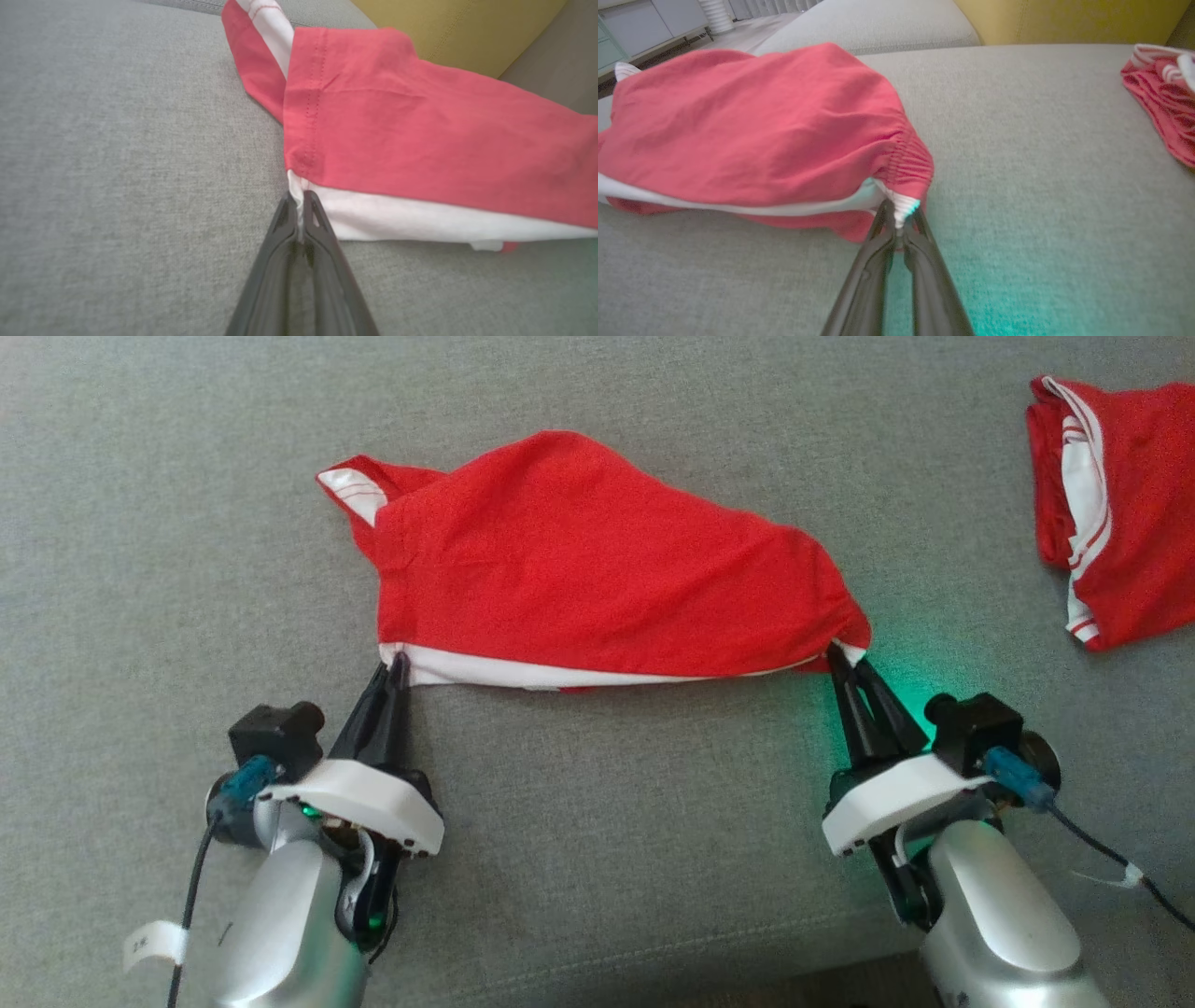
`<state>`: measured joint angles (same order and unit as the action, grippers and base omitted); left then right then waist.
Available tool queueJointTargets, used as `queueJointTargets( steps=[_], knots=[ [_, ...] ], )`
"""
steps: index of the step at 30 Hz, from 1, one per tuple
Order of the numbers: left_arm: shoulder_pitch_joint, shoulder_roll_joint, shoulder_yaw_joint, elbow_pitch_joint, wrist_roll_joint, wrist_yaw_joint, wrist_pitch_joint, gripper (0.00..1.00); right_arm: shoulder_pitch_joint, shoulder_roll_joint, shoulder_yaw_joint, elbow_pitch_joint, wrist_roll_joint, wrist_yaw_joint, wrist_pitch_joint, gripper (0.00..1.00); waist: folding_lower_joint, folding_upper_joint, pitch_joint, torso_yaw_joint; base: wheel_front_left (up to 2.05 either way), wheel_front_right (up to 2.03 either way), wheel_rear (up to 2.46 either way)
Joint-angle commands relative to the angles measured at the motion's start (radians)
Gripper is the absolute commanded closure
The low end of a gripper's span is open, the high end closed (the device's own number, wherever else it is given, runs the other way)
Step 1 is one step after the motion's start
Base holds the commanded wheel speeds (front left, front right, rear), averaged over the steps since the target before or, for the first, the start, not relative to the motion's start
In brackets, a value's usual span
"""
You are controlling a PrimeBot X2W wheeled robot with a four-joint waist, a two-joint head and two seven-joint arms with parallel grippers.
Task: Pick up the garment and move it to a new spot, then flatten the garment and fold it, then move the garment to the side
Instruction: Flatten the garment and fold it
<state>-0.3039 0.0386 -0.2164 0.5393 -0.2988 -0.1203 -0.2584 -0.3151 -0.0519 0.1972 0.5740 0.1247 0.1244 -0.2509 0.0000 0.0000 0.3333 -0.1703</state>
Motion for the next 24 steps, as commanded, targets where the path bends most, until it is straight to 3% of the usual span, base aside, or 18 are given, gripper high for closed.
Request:
queueJointTargets(
  steps=[1,12,18,24],
  knots=[
    [-0.011,0.012,0.02,0.005,0.003,-0.007,-0.003,1.0,-0.024,0.002,0.023,-0.037,0.009,0.006,-0.011,1.0,0.0,0.0,-0.008,0.006,0.0,0.0,0.0],
    [-0.055,0.018,0.082,-0.285,0.037,-0.01,-0.003,1.0,-0.094,0.0,0.037,-0.15,-0.003,0.006,-0.011,1.0,0.0,0.0,-0.129,0.058,0.0,0.0,0.0],
    [-0.185,0.097,0.121,-0.372,0.065,-0.009,-0.002,1.0,-0.227,-0.048,0.106,-0.232,0.048,0.006,0.025,1.0,0.0,0.0,-0.216,0.089,0.0,0.0,0.0],
    [-0.326,0.136,0.146,-0.428,0.075,0.009,0.06,1.0,-0.345,-0.105,0.153,-0.327,0.096,0.006,0.098,1.0,0.0,0.0,-0.2,0.115,0.0,0.0,0.0]
  ],
)
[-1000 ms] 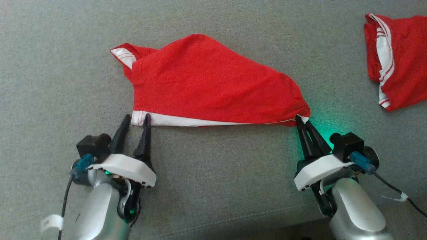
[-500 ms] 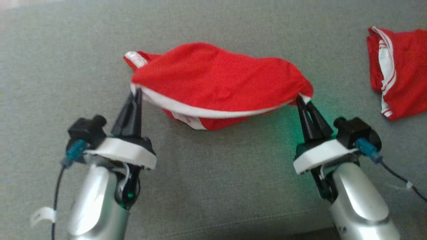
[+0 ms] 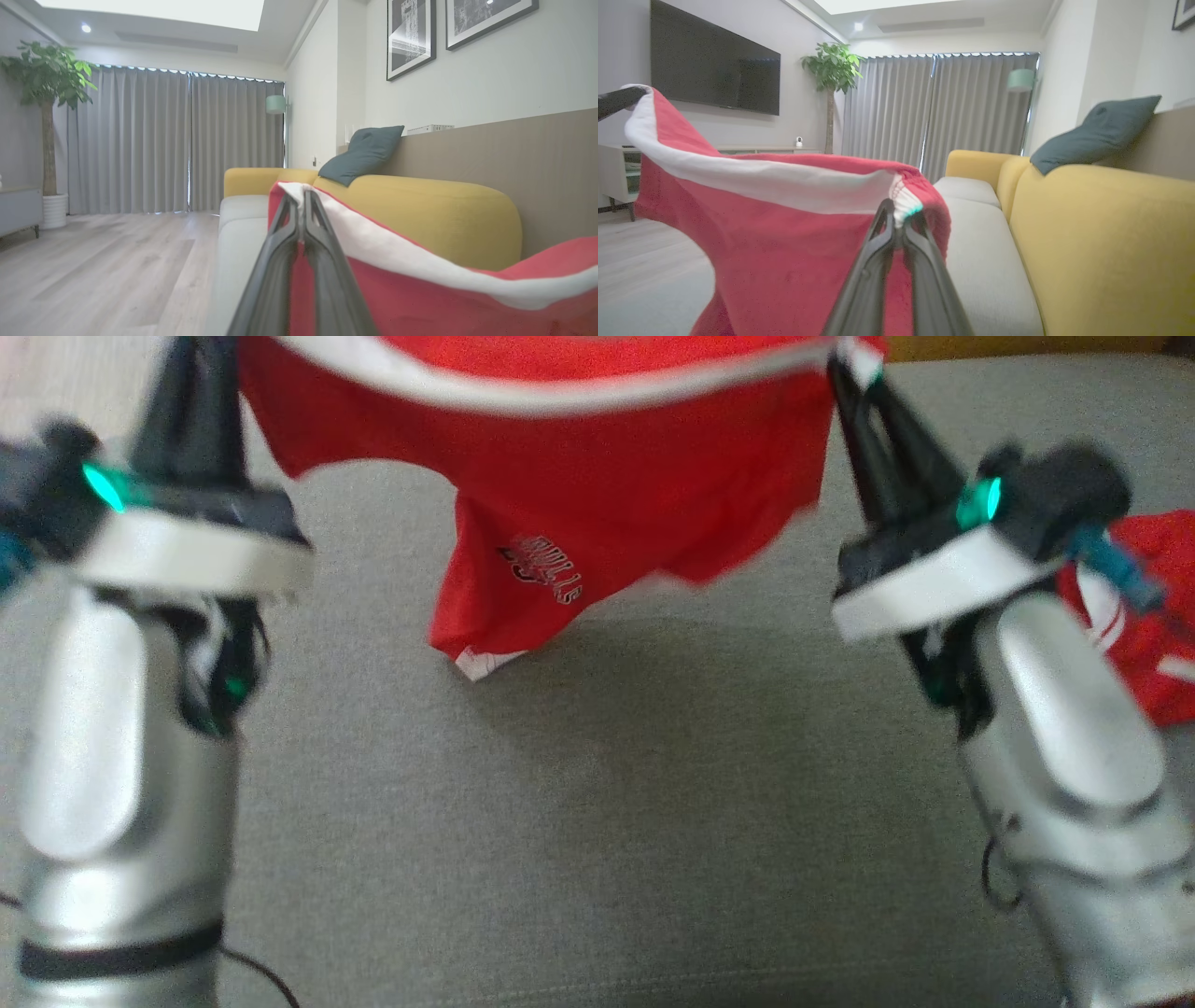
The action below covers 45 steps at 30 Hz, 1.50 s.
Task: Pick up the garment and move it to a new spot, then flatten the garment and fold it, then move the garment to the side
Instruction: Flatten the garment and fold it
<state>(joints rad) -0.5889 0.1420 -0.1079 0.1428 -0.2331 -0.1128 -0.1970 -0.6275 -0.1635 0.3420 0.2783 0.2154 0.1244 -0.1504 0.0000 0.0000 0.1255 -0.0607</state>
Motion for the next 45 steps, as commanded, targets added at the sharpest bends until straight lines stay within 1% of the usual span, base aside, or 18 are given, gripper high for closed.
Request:
queueJointTargets(
  steps=[1,3,6,10,13,15,18,22,25,28,31,35,38,39,40,45],
  knots=[
    [-0.07,0.042,0.039,-0.04,0.013,0.005,0.013,1.0,-0.057,-0.001,0.015,-0.042,0.013,0.006,0.014,1.0,0.0,0.0,0.018,0.01,0.0,0.0,0.0],
    [-0.127,0.056,0.041,-0.043,0.018,0.007,0.045,1.0,-0.109,-0.018,0.029,-0.056,0.021,0.006,0.039,1.0,0.0,0.0,0.048,0.02,0.0,0.0,0.0],
    [-0.209,0.066,0.034,-0.029,0.024,0.007,0.08,1.0,-0.18,-0.029,0.036,-0.04,0.032,0.006,0.062,1.0,0.0,0.0,0.107,0.033,0.0,0.0,0.0],
    [-0.316,0.077,0.015,0.04,0.049,0.01,0.102,1.0,-0.28,-0.024,0.034,0.034,0.024,0.006,0.058,1.0,0.0,0.0,0.199,0.045,0.0,0.0,0.0],
    [-0.417,0.08,0.008,0.12,0.069,0.019,0.089,1.0,-0.378,-0.016,0.029,0.116,0.003,0.006,0.032,1.0,0.0,0.0,0.258,0.054,0.0,0.0,0.0],
    [-0.491,0.082,0.009,0.178,0.085,0.034,0.062,1.0,-0.455,-0.016,0.021,0.178,-0.033,0.006,0.002,1.0,0.0,0.0,0.289,0.06,0.0,0.0,0.0],
    [-0.604,0.083,0.015,0.258,0.102,0.057,0.002,1.0,-0.565,0.003,-0.009,0.273,-0.066,0.006,-0.048,1.0,0.0,0.0,0.319,0.068,0.0,0.0,0.0],
    [-0.74,0.08,0.02,0.311,0.118,0.079,-0.048,1.0,-0.701,0.017,-0.075,0.366,-0.131,0.006,-0.091,1.0,0.0,0.0,0.344,0.083,0.0,0.0,0.0],
    [-0.782,0.069,0.029,0.333,0.108,0.083,-0.06,1.0,-0.755,0.027,-0.129,0.415,-0.176,0.006,-0.105,1.0,0.0,0.0,0.353,0.094,0.0,0.0,0.0],
    [-0.726,0.045,0.026,0.364,0.088,0.069,-0.063,1.0,-0.724,0.044,-0.126,0.469,-0.195,0.006,-0.11,1.0,0.0,0.0,0.347,0.103,0.0,0.0,0.0],
    [-0.588,0.011,0.04,0.368,0.055,0.062,-0.064,1.0,-0.634,0.056,-0.105,0.494,-0.165,0.006,-0.111,1.0,0.0,0.0,0.329,0.107,0.0,0.0,0.0],
    [-0.335,-0.042,0.054,0.336,0.02,0.057,-0.064,1.0,-0.452,0.062,-0.068,0.479,-0.094,0.006,-0.111,1.0,0.0,0.0,0.296,0.11,0.0,0.0,0.0],
    [-0.145,-0.072,0.063,0.306,-0.008,0.059,-0.065,1.0,-0.293,0.055,-0.028,0.453,-0.044,0.006,-0.111,1.0,0.0,0.0,0.252,0.111,0.0,0.0,0.0],
    [-0.085,-0.078,0.062,0.298,-0.015,0.06,-0.065,1.0,-0.242,0.053,-0.013,0.443,-0.027,0.006,-0.111,1.0,0.0,0.0,0.238,0.11,0.0,0.0,0.0],
    [-0.085,-0.078,0.062,0.298,-0.015,0.06,-0.065,1.0,-0.242,0.053,-0.013,0.443,-0.027,0.006,-0.111,1.0,0.0,0.0,0.238,0.11,0.0,0.0,0.0],
    [0.167,-0.09,0.062,0.267,-0.052,0.086,-0.065,1.0,0.002,0.032,0.063,0.389,0.064,0.006,-0.111,1.0,0.0,0.0,0.149,0.109,0.0,0.0,0.0]
  ],
)
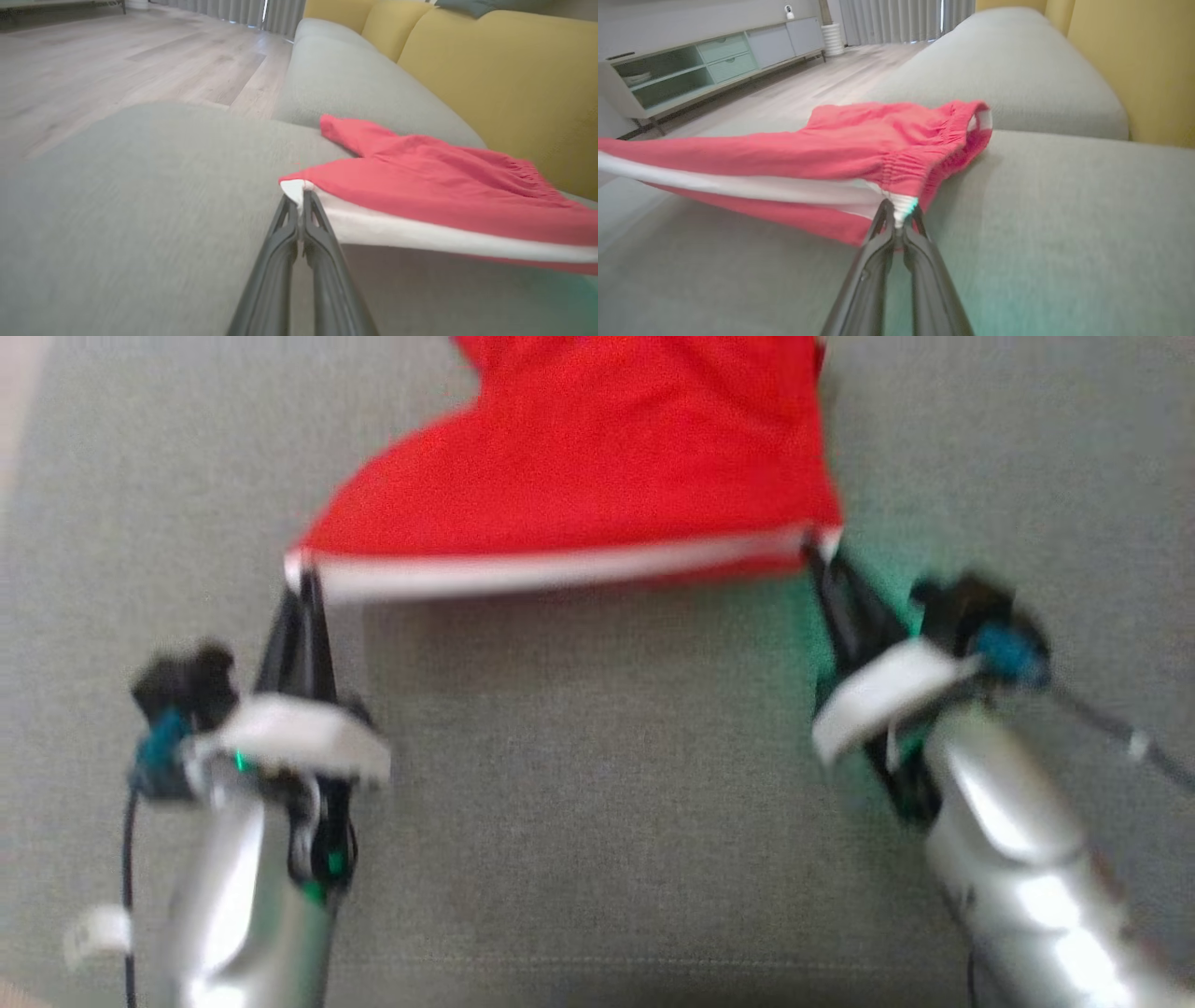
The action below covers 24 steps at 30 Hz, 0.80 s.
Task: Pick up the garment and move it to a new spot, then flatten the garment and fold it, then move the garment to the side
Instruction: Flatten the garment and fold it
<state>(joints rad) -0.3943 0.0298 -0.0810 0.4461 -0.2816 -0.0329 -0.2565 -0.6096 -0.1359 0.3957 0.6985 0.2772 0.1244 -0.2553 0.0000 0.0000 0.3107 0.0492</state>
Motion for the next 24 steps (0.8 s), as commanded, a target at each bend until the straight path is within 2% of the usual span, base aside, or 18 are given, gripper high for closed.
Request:
queueJointTargets(
  steps=[1,9,18,24],
  knots=[
    [0.012,0.021,0.033,-0.04,-0.014,0.011,-0.005,1.0,0.024,-0.002,0.028,-0.036,0.017,0.006,-0.006,1.0,0.0,0.0,-0.056,0.0,0.0,0.0,0.0],
    [0.246,0.021,-0.019,-0.077,-0.055,0.053,-0.005,1.0,0.263,-0.029,0.09,-0.058,0.111,0.006,-0.006,1.0,0.0,0.0,-0.195,0.017,0.0,0.0,0.0],
    [0.443,0.021,-0.019,-0.095,-0.034,0.061,-0.005,1.0,0.445,-0.049,0.183,-0.089,0.172,0.006,0.013,1.0,0.0,0.0,-0.3,0.03,0.0,0.0,0.0],
    [0.484,0.021,-0.002,-0.175,-0.018,0.054,-0.005,1.0,0.492,-0.07,0.205,-0.162,0.203,0.006,0.049,1.0,0.0,0.0,-0.299,0.015,0.0,0.0,0.0]
  ],
)
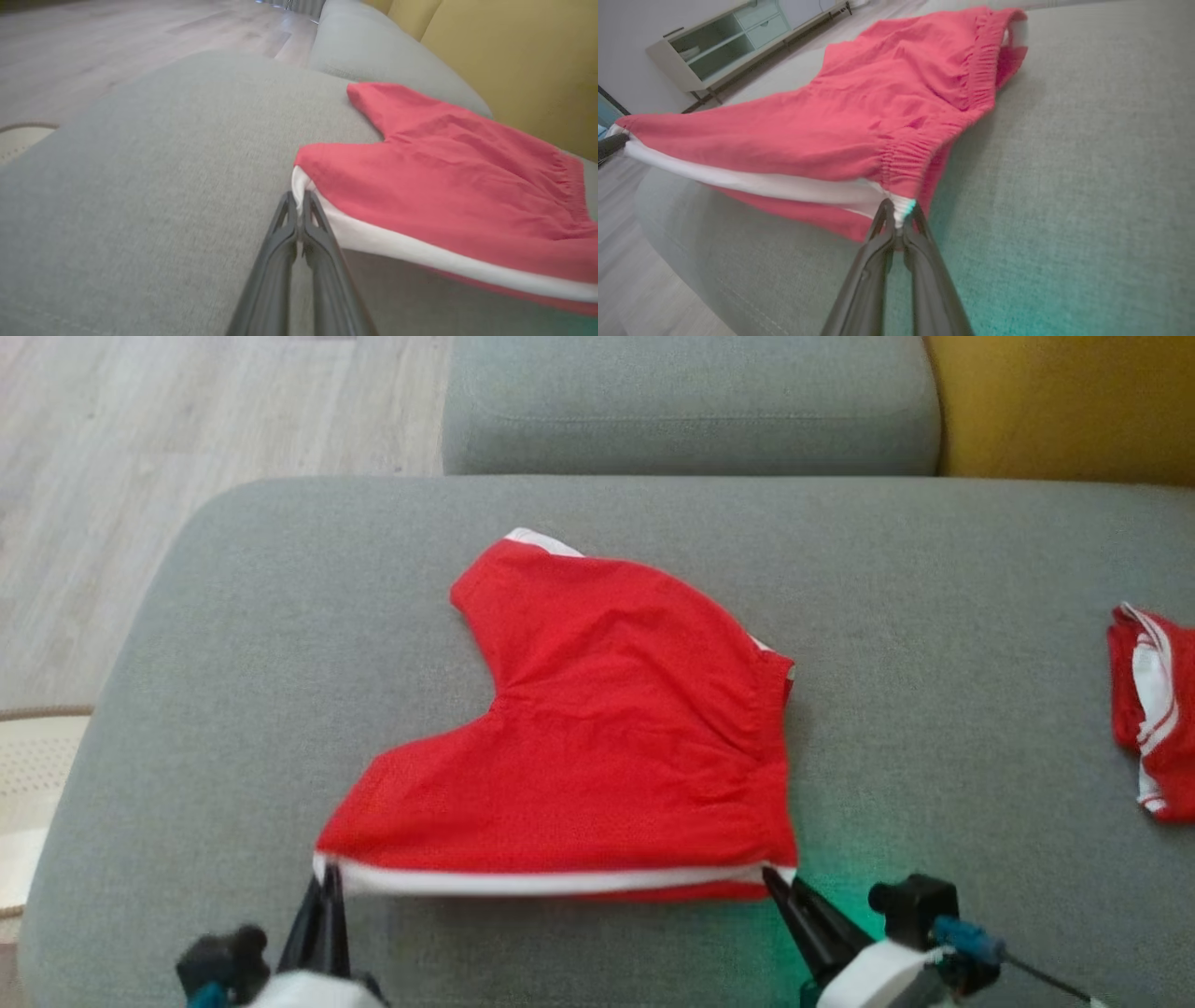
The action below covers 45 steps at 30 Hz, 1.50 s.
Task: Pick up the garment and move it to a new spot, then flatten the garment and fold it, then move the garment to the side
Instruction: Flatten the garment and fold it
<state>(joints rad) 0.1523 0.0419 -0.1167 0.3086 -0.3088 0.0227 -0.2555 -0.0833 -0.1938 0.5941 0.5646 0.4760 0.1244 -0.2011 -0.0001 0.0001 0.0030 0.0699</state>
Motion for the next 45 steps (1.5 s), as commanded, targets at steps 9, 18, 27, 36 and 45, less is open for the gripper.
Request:
queueJointTargets(
  steps=[9,18,27,36,45],
  knots=[
    [-0.411,0.076,-0.037,-0.085,0.096,-0.088,0.047,1.0,-0.176,0.048,-0.077,-0.114,0.019,0.006,0.041,1.0,0.0001,-0.0001,0.143,-0.059,0.0,0.0,0.0],
    [-0.824,0.195,-0.102,0.123,0.135,-0.141,0.201,1.0,-0.378,0.13,-0.149,-0.045,-0.016,0.006,0.052,1.0,0.0001,-0.0001,0.292,-0.15,0.0,0.0,0.0],
    [-1.055,0.261,-0.163,0.331,0.136,-0.151,0.202,1.0,-0.482,0.143,-0.109,-0.006,0.094,0.006,-0.015,1.0,0.0001,-0.0001,0.392,-0.222,0.0,0.0,0.0],
    [-1.177,0.288,-0.197,0.524,0.158,-0.121,0.202,1.0,-0.572,0.143,-0.036,0.027,0.173,0.006,-0.052,1.0,0.0001,-0.0001,0.439,-0.254,0.0,0.0,0.0],
    [-1.213,0.26,-0.202,0.641,0.143,-0.112,0.114,0.0,-0.61,0.143,-0.037,0.069,0.119,0.006,-0.06,0.0,0.0001,-0.0001,0.442,-0.248,0.0,0.0,0.0]
  ],
)
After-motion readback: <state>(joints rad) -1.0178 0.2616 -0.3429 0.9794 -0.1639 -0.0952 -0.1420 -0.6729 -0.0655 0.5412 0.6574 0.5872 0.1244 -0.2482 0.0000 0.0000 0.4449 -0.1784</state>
